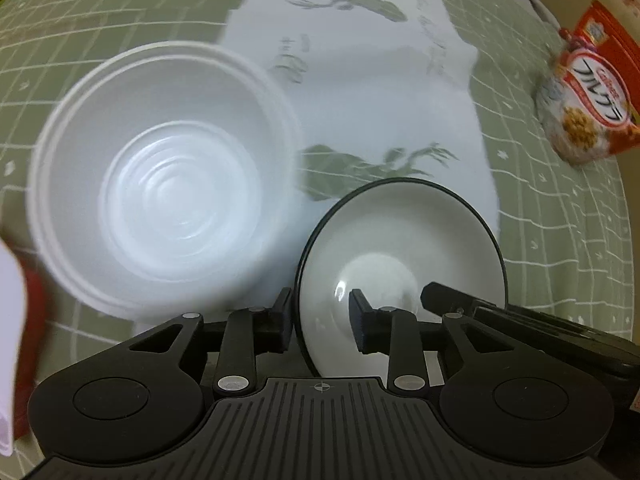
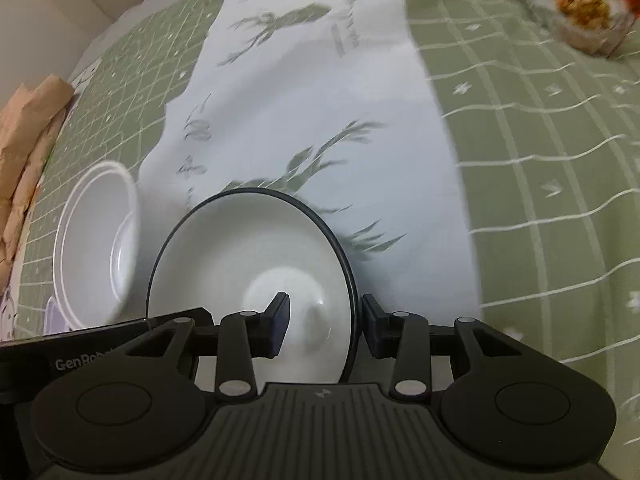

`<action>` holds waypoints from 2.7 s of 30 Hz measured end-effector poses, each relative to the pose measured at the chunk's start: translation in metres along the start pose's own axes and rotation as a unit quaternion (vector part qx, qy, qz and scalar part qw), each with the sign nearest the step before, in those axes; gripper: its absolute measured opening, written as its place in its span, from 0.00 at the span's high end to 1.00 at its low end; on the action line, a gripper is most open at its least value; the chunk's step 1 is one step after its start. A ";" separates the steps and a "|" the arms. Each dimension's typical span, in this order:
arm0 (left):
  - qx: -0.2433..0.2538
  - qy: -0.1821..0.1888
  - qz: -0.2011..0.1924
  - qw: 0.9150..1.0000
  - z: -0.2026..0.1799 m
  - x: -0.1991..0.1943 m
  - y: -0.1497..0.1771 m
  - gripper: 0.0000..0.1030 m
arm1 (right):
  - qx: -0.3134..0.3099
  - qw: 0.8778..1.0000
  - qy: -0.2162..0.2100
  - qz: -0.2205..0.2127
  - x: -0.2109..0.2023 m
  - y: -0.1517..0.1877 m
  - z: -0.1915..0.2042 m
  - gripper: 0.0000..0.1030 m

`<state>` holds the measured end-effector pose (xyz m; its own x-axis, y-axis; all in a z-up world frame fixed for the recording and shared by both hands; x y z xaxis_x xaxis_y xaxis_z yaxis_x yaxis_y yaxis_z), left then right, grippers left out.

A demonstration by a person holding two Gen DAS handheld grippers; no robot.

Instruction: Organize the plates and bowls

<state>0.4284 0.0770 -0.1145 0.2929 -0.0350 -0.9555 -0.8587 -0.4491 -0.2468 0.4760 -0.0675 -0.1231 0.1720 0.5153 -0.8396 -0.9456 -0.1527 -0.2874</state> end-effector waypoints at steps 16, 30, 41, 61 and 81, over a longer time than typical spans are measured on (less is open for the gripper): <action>0.086 0.030 0.012 0.996 -0.090 0.024 -0.011 0.69 | 0.099 0.995 0.009 -0.026 -0.039 -0.004 -0.091 0.62; 0.067 0.060 0.048 0.995 -0.086 0.035 -0.008 0.69 | 0.100 0.994 0.026 -0.028 -0.033 -0.002 -0.089 0.57; 0.045 0.063 0.056 0.995 -0.062 0.036 -0.006 0.75 | 0.075 0.997 0.013 -0.009 -0.021 0.005 -0.072 0.57; 0.062 0.078 0.073 0.992 -0.073 0.056 -0.001 0.77 | 0.099 0.995 -0.023 0.009 -0.009 -0.001 -0.085 0.61; 0.098 0.077 0.040 0.991 -0.085 0.054 -0.012 0.73 | 0.091 0.996 -0.001 0.005 -0.007 -0.001 -0.087 0.62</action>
<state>0.4901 0.0051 -0.1493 0.2676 -0.2054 -0.9414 -0.9428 -0.2573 -0.2119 0.4994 -0.1440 -0.1574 0.1626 0.5165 -0.8407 -0.9816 -0.0016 -0.1908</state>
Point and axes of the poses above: each gripper's, at about its wrist camera, not at the fingertips, and x roughly the way its jaws point, z to its left, y to its underside, the point moved 6 cm from there along x, roughly the way its jaws point, and after that the axes turned 6 degrees about -y, right-handed, at the moved point
